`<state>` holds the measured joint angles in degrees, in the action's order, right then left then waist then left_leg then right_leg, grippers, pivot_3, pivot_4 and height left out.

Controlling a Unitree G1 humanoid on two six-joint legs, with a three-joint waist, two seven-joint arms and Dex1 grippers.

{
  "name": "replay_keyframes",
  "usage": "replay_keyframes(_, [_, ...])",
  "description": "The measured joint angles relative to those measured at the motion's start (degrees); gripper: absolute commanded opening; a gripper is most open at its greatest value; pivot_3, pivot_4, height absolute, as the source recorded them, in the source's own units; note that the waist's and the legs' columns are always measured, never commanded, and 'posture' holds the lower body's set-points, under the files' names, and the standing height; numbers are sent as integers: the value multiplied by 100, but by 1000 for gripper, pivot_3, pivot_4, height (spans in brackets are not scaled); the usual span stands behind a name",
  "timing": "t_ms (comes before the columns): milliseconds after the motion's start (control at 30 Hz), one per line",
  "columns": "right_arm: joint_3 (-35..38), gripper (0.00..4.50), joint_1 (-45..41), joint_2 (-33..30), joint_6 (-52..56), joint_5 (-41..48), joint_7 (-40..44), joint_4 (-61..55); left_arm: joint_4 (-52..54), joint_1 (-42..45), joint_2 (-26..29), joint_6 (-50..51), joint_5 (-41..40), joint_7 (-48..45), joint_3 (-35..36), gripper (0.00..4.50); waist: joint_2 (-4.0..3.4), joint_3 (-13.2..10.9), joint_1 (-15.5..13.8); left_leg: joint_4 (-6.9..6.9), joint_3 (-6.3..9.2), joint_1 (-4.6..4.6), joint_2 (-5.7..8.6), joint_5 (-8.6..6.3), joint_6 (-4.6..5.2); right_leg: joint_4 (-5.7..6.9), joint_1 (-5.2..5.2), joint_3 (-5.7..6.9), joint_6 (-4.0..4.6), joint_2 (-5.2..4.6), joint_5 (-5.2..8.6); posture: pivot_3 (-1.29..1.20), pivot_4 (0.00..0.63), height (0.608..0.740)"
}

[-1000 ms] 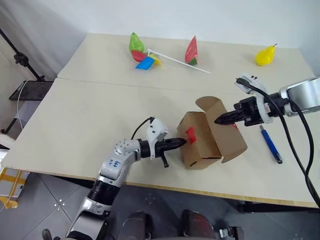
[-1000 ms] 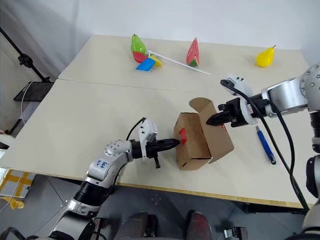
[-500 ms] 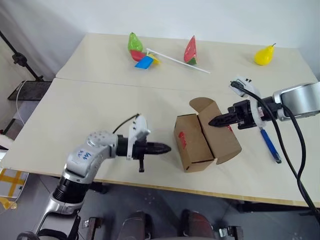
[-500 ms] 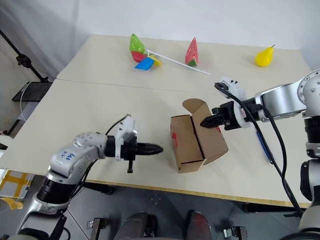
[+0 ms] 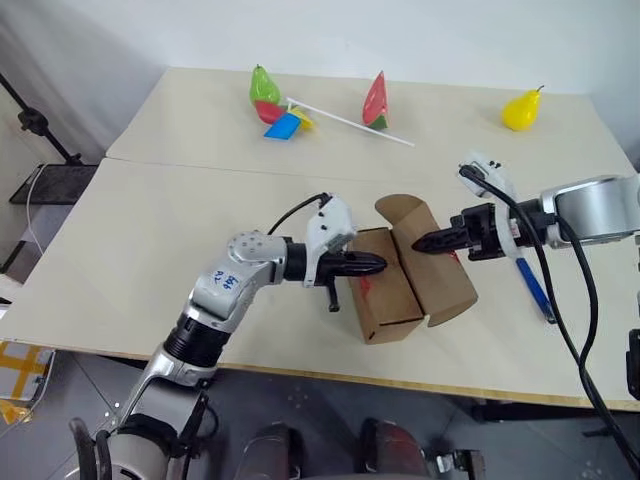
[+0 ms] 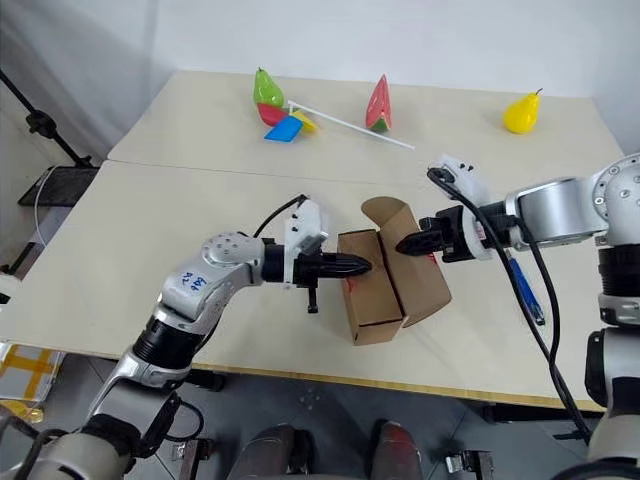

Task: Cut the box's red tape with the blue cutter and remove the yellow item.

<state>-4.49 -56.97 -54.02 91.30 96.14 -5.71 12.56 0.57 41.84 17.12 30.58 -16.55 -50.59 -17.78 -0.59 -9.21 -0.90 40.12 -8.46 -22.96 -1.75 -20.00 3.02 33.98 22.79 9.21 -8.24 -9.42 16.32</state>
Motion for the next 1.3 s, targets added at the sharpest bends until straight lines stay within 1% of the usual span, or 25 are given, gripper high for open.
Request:
replay_keyframes(100, [100, 73, 112, -27, -17, 62, -63, -55, -13, 20, -5, 14, 52, -11, -54, 0, 0, 0, -2, 0, 1, 1, -3, 0, 0, 1, 0, -1, 0, -1, 0, 0, 150, 740])
replay_keyframes(133, [135, 73, 177, -130, -22, 75, -15, -106, 118, 18, 119, 100, 51, -64, -94, 0, 0, 0, -6, 0, 1, 0, -3, 0, 0, 0, 0, 0, 0, -1, 0, 0, 150, 740])
replay_keyframes(200, [266, 73, 338, -464, -14, 43, 163, -175, 423, -33, 574, 301, 21, -290, -115, 0, -1, 1, -7, -6, 3, 5, -4, -1, -1, 3, 0, 1, 0, -1, 0, 0, 150, 740])
replay_keyframes(267, [297, 73, 459, -764, 13, -114, 284, -222, 585, -166, 978, 444, -17, -494, -5, 0, -3, 2, 6, -11, 1, 18, -5, -3, -5, 7, -3, -2, 0, -1, 0, 0, 150, 740])
replay_keyframes(333, [295, 73, 625, -871, 39, -390, 517, -349, 591, -320, 1085, 597, -119, -538, 177, 0, -4, 2, 18, -9, -1, 20, -6, -3, -4, 1, -9, -7, 1, -1, 0, 0, 150, 740])
replay_keyframes(433, [334, 73, 837, -993, 50, -829, 1085, -544, 594, -711, 1203, 655, -338, -578, 546, 0, -4, 2, 25, -2, -5, 22, -5, -1, 0, 2, -11, -15, 1, -6, 1, 0, 150, 740])
replay_keyframes(500, [348, 73, 965, -997, 46, -1149, 1397, -621, 543, -914, 1414, 765, -341, -636, 597, 0, -6, 1, 8, 0, -6, 20, 1, 0, 3, 3, -10, -15, 2, -13, 0, 0, 150, 740])
replay_keyframes(567, [353, 73, 1074, -994, 6, -1402, 1613, -740, 539, -1054, 1429, 843, -341, -654, 538, 0, -5, -1, -32, 4, -5, 5, 2, 1, 4, 1, -1, -14, 2, -15, 0, 0, 150, 740])
replay_keyframes(633, [454, 73, 1360, -817, -176, -1745, 1815, -1032, 550, -1098, 1407, 916, -349, -641, 532, 0, 7, -7, -55, 7, 5, -10, 2, 0, 4, -1, 5, -4, 1, -14, 0, 0, 150, 740])
replay_keyframes(767, [491, 73, 1916, -432, -406, -2217, 1964, -1451, 586, -1092, 1385, 946, -346, -517, 552, 0, 3, -10, -54, 0, 4, -14, 8, 0, 2, -2, 11, 1, -1, -14, -1, 0, 150, 740])
replay_keyframes(867, [720, 728, 2093, -384, -484, -2451, 2062, -1665, 611, -1094, 1405, 1015, -344, -424, 554, 0, 3, -10, -51, -2, 5, -15, 8, 0, 2, -1, 12, 4, -1, -11, -1, 0, 150, 740])
replay_keyframes(933, [935, 1441, 2293, -391, -534, -2526, 2199, -1826, 635, -1107, 1547, 1153, -346, -413, 560, 415, 5, -11, -48, -2, 4, -14, 10, 0, 1, -1, 12, 4, -1, -7, -1, 0, 150, 740])
replay_keyframes(967, [1044, 1591, 2478, -406, -657, -2620, 2306, -1957, 676, -1158, 1642, 1223, -349, -406, 607, 495, 5, -11, -46, -3, 4, -13, 9, 0, 1, -2, 12, 3, -1, -6, -1, 0, 150, 740])
replay_keyframes(1000, [1130, 1950, 2658, -435, -782, -2734, 2436, -2047, 703, -1213, 1752, 1281, -351, -404, 659, 814, 5, -11, -43, -3, 3, -13, 10, 0, 1, 0, 12, 2, -1, -6, -1, 0, 150, 740])
replay_keyframes(1033, [1225, 1969, 2933, -534, -1079, -2921, 2704, -2198, 748, -1291, 1865, 1306, -364, -414, 734, 942, 4, -11, -45, -5, -1, -14, 10, 0, 1, -3, 16, -1, -2, -6, 0, 0, 150, 740])
replay_keyframes(1067, [1300, 2268, 3179, -650, -1360, -3106, 2967, -2307, 763, -1383, 1990, 1311, -379, -438, 827, 1271, 4, -11, -45, -5, 0, -12, 9, 0, 0, -1, 17, -2, -2, -6, 0, 0, 150, 740])
replay_keyframes(1100, [1450, 2345, 3625, -855, -1998, -3498, 3461, -2489, 755, -1478, 2090, 1291, -417, -461, 972, 1374, 4, -11, -56, -7, 1, -14, 11, 0, 0, -5, 19, -2, -2, -6, 0, 0, 150, 740])
replay_keyframes(1133, [1650, 2620, 4127, -1054, -2715, -3928, 4009, -2625, 743, -1658, 2241, 1243, -518, -540, 1223, 1676, 4, -12, -61, -9, -1, -15, 12, -2, -2, -8, 21, -3, -4, -6, 1, 0, 150, 740])
replay_keyframes(1167, [1858, 2939, 4461, -1154, -3225, -4268, 4420, -2630, 703, -1832, 2417, 1211, -592, -636, 1462, 1962, 6, -13, -49, -9, -3, -13, 12, -2, -3, -7, 20, -4, -4, -6, 1, 0, 150, 740])
replay_keyframes(1233, [2352, 3572, 4969, -1159, -4189, -4748, 5171, -2595, 620, -2058, 2654, 1072, -806, -895, 1906, 2530, 8, -14, -42, -8, -11, -12, 13, -2, -3, -8, 21, -7, -4, -4, 1, 0, 150, 740])
replay_keyframes(1267, [2533, 3906, 5068, -1122, -4512, -4886, 5420, -2574, 578, -2101, 2729, 1017, -873, -988, 2066, 2816, 8, -14, -34, -6, -15, -8, 13, -2, -3, -6, 19, -11, -4, -3, 1, 0, 150, 740])
replay_keyframes(1300, [2757, 4353, 5137, -986, -4929, -4983, 5753, -2576, 568, -2149, 2864, 892, -929, -1136, 2182, 3229, 10, -15, -28, -6, -16, -4, 13, 1, -5, -5, 18, -13, -3, -1, 1, 0, 150, 740])
